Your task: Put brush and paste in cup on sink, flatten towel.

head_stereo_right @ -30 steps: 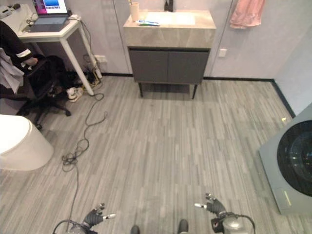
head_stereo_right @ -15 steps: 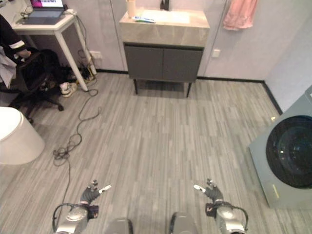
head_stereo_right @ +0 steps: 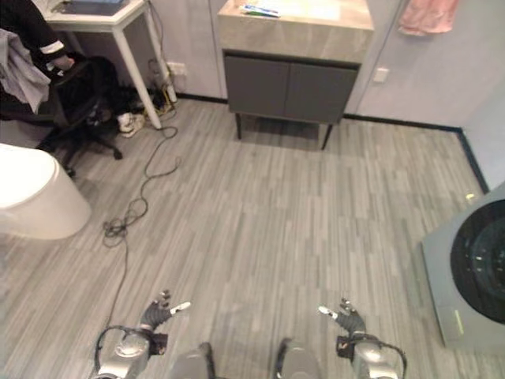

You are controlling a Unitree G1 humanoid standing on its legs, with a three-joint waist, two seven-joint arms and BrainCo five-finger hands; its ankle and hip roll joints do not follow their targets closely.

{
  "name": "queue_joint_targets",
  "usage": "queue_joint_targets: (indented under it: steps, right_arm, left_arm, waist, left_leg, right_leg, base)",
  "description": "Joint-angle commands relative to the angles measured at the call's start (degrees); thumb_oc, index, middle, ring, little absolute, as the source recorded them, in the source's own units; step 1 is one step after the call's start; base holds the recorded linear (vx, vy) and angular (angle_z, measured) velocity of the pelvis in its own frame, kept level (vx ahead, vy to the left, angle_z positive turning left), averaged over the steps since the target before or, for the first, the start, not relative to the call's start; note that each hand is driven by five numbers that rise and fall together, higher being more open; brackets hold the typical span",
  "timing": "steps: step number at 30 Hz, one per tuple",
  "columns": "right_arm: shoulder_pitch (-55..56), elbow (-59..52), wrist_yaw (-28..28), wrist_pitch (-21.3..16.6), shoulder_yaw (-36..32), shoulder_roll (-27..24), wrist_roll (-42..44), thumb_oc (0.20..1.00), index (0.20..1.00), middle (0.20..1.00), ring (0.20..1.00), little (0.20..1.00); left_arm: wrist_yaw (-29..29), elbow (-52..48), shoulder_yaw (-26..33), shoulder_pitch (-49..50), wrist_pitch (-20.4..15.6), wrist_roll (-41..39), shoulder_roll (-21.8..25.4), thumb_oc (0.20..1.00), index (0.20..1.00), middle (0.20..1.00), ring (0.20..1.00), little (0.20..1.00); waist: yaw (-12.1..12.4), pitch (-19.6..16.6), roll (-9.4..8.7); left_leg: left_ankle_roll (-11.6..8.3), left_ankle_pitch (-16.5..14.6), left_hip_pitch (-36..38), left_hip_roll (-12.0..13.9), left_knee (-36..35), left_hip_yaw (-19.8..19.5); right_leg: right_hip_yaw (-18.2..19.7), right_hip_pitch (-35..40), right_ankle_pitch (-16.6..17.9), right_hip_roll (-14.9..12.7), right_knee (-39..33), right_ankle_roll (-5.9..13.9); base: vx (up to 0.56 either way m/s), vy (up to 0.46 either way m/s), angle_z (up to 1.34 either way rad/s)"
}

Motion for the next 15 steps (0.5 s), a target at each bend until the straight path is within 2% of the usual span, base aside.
queue_joint_targets:
  steps: [1, 2, 4, 5, 6, 7, 8, 9, 10, 12, 13, 14, 15]
  right_arm:
    - [-0.7, -0.5, 0.5, -2.3, -1.0, -0.9, -1.1, 1.000, 1.000, 1.000, 1.000, 1.000]
    - [-0.9, -0.7, 0.6, -2.1, -0.8, -0.9, -1.5, 1.000, 1.000, 1.000, 1.000, 1.000]
    - [-0.9, -0.9, 0.6, -2.1, -0.8, -0.9, -1.5, 1.000, 1.000, 1.000, 1.000, 1.000]
    - [0.4, -2.8, 0.9, -2.0, -1.4, -0.5, -1.6, 1.000, 1.000, 1.000, 1.000, 1.000]
    - [0.7, -3.1, 1.0, -2.0, -1.6, -0.3, -1.4, 1.000, 1.000, 1.000, 1.000, 1.000]
    - [0.8, -3.1, 0.9, -2.2, -1.8, -0.2, -1.1, 1.000, 1.000, 1.000, 1.000, 1.000]
    - [0.8, -3.1, 0.9, -2.2, -1.8, -0.2, -1.1, 1.000, 1.000, 1.000, 1.000, 1.000]
    - [0.9, -3.5, 0.8, -2.3, -1.9, -0.4, -1.0, 1.000, 1.000, 1.000, 1.000, 1.000]
    - [1.4, -4.9, 0.6, -2.4, -1.6, -1.1, -2.1, 1.000, 1.000, 1.000, 1.000, 1.000]
    - [1.2, -5.3, -0.1, -2.1, -1.8, -1.4, -3.6, 1.000, 1.000, 1.000, 1.000, 1.000]
    - [1.2, -5.3, -0.2, -2.1, -1.8, -1.4, -3.7, 1.000, 1.000, 1.000, 1.000, 1.000]
    - [1.4, -5.8, -0.1, -1.5, -2.7, -1.2, -2.9, 1.000, 1.000, 1.000, 1.000, 1.000]
    - [2.4, -6.3, 0.5, -1.4, -3.2, -1.2, -2.3, 1.000, 1.000, 1.000, 1.000, 1.000]
  left_arm:
    - [-0.3, -5.6, 0.7, 0.5, -2.3, 5.9, 2.7, 1.000, 1.000, 1.000, 1.000, 1.000]
    - [-0.2, -6.3, 1.2, 1.0, -2.3, 5.9, 2.9, 1.000, 1.000, 1.000, 1.000, 1.000]
    - [-0.1, -7.0, 1.5, 1.4, -2.3, 5.9, 3.2, 1.000, 1.000, 1.000, 1.000, 1.000]
    - [-0.5, -8.3, 1.8, 2.9, -2.2, 7.1, 3.9, 1.000, 1.000, 1.000, 1.000, 1.000]
    - [-0.5, -8.3, 1.7, 2.9, -2.3, 7.5, 4.3, 1.000, 1.000, 1.000, 1.000, 1.000]
    - [-0.5, -8.1, 1.7, 2.8, -2.4, 7.8, 4.3, 1.000, 1.000, 1.000, 1.000, 1.000]
    - [-0.5, -8.1, 1.7, 2.8, -2.4, 7.8, 4.3, 1.000, 1.000, 1.000, 1.000, 1.000]
    - [-0.5, -7.7, 1.8, 2.7, -2.5, 8.1, 4.0, 1.000, 1.000, 1.000, 1.000, 1.000]
    - [-0.5, -7.5, 2.2, 2.5, -2.4, 7.5, 3.7, 1.000, 1.000, 1.000, 1.000, 1.000]
    - [-0.4, -7.3, 2.5, 2.1, -2.3, 6.8, 3.2, 1.000, 1.000, 1.000, 1.000, 1.000]
    - [-0.4, -7.3, 2.5, 2.1, -2.3, 6.8, 3.2, 1.000, 1.000, 1.000, 1.000, 1.000]
    - [-0.2, -7.4, 2.7, 1.8, -2.1, 6.3, 3.0, 1.000, 1.000, 1.000, 1.000, 1.000]
    - [-0.6, -6.9, 2.6, 2.0, -1.6, 6.5, 3.1, 1.000, 1.000, 1.000, 1.000, 1.000]
  waist:
    - [0.0, 0.0, 0.25]
    - [-0.1, 0.6, 0.49]
    - [0.0, 1.1, 0.81]
    - [-0.6, 1.3, 1.47]
    - [-1.2, 1.6, 1.49]
    - [-1.8, 1.6, 1.44]
    - [-1.7, 1.5, 1.50]
    - [-2.6, 1.4, 1.39]
    - [-4.0, 1.3, 1.32]
    - [-4.6, 1.6, 1.14]
    - [-4.6, 1.7, 1.41]
    - [-5.4, 1.6, 1.37]
    - [-5.6, 1.1, 1.79]
  left_leg:
    - [5.15, -0.4, 5.0, -7.0, -4.7, 2.5]
    - [5.78, 0.3, 6.0, -7.4, -6.3, 3.0]
    - [6.05, 0.9, 7.1, -7.3, -8.1, 3.4]
    - [6.29, 2.0, 10.3, -7.4, -12.5, 3.2]
    - [6.14, 2.2, 11.6, -7.5, -14.3, 2.9]
    - [5.73, 2.4, 12.6, -7.8, -15.6, 2.8]
    - [5.70, 2.6, 12.5, -7.7, -15.7, 2.8]
    - [5.19, 2.2, 14.0, -8.0, -16.8, 2.2]
    - [4.02, 1.0, 17.2, -8.2, -18.3, 0.6]
    - [2.88, 0.6, 19.3, -7.7, -18.9, -0.1]
    - [2.84, 0.5, 19.5, -7.5, -19.0, -0.2]
    - [1.99, -0.1, 22.3, -6.8, -19.7, -1.1]
    - [1.23, 0.4, 24.0, -5.7, -19.5, -2.0]
  right_leg:
    - [3.4, 4.4, 10.3, -0.9, -0.5, 4.66]
    - [4.3, 2.9, 13.4, -1.5, 2.2, 5.03]
    - [4.7, 1.3, 13.8, -1.6, 4.9, 5.24]
    - [5.7, -2.0, 14.1, -0.1, 7.0, 5.68]
    - [6.4, -3.5, 13.1, 1.5, 5.6, 5.77]
    - [6.7, -4.8, 13.2, 2.4, 1.9, 5.92]
    - [6.6, -4.8, 13.4, 2.5, 1.6, 5.87]
    - [6.5, -5.9, 13.8, 2.5, -5.6, 5.79]
    - [8.2, -7.9, 16.2, 2.3, -16.7, 6.24]
    - [9.6, -10.5, 19.9, 0.4, -23.4, 7.41]
    - [9.4, -10.1, 20.0, 0.7, -23.7, 7.42]
    - [9.7, -11.7, 21.3, 0.2, -23.8, 7.93]
    - [10.1, -11.3, 19.9, 1.6, -21.5, 7.46]
  base:
    - [0.19, 0.375, -0.26]
    - [0.19, 0.374, -0.31]
    - [0.14, 0.167, -0.40]
    - [0.27, 0.124, -0.41]
    - [0.38, 0.131, -0.47]
    - [0.19, 0.027, -0.53]
    - [0.23, -0.020, -0.66]
    - [0.44, -0.072, -0.23]
    - [0.57, -0.096, 0.29]
    - [0.49, -0.092, 0.52]
    - [0.54, -0.132, 0.59]
    - [0.55, -0.168, 0.56]
    - [0.70, -0.234, 0.64]
